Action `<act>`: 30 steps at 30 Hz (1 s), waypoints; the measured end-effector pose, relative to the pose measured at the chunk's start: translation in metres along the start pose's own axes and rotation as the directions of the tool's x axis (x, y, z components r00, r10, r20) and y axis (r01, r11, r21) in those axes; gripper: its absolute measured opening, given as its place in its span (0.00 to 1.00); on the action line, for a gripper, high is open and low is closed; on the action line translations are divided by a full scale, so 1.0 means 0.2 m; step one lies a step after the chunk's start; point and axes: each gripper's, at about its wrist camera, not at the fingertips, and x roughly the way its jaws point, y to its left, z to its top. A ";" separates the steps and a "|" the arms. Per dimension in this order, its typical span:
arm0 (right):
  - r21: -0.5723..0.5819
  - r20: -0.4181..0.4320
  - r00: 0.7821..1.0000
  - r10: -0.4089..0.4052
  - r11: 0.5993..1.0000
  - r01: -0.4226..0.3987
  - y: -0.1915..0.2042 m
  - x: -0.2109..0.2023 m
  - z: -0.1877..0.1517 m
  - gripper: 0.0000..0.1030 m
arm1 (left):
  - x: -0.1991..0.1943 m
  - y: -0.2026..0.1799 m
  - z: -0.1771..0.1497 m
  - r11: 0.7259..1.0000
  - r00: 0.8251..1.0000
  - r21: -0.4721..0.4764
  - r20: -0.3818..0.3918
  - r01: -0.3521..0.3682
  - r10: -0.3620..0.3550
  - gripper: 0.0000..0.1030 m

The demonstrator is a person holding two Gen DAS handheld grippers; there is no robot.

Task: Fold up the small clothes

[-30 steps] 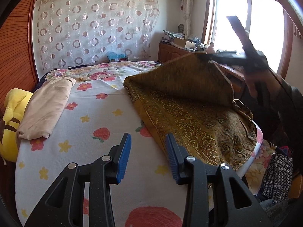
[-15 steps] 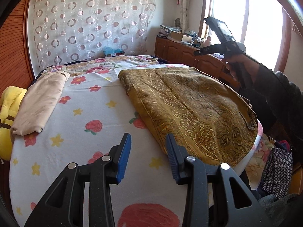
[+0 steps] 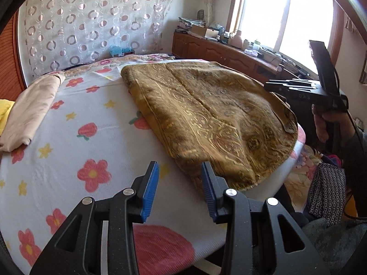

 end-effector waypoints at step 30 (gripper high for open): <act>0.079 -0.068 0.997 0.033 0.996 -0.027 0.07 -0.17 -0.16 0.25 | -0.18 -0.16 -0.02 0.990 0.992 0.074 -0.049 0.122 -0.119 0.04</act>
